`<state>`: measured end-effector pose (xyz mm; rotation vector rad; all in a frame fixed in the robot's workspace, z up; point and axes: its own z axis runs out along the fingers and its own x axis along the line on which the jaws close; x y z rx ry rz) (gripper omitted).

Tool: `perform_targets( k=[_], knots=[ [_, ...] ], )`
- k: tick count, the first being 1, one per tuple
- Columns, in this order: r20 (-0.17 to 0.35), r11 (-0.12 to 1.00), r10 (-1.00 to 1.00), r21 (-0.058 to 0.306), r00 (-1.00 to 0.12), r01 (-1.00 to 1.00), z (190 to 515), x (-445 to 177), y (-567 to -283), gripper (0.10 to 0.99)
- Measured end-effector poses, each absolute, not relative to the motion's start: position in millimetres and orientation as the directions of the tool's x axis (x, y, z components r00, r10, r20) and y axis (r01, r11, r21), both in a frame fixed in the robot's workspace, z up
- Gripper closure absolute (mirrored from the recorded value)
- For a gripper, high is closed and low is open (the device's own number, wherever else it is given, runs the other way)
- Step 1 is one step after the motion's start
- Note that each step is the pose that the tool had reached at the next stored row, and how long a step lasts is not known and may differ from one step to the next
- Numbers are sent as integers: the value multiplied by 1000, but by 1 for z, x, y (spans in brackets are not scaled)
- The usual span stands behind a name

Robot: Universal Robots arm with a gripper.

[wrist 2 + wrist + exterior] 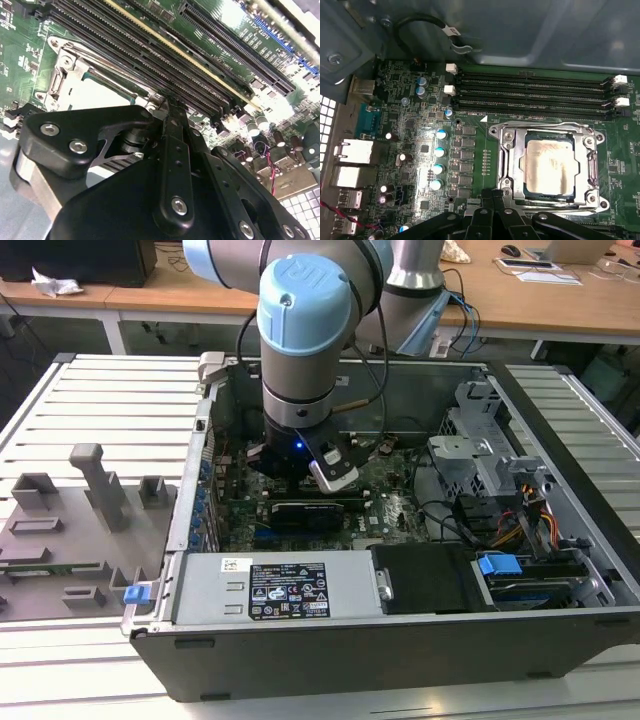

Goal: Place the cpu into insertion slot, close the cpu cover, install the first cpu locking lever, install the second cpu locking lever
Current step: 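Install the second cpu locking lever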

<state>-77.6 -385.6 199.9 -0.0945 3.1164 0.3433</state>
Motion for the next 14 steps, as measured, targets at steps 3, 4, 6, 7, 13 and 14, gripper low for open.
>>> perform_targets(
  k=[3,4,6,7,13,14],
  knots=[
    [-11,974,-59,217,-998,-60,206,-78,-386,980],
    [-11,974,-59,217,-998,-60,208,-78,-386,980],
    [-11,974,-59,217,-998,-60,211,-78,-386,980],
    [-11,974,-59,217,-998,-60,213,-78,-386,980],
    [-11,974,-59,217,-998,-60,223,-78,-385,980],
    [-11,974,-59,217,-998,-60,223,-78,-385,980]
  ],
)
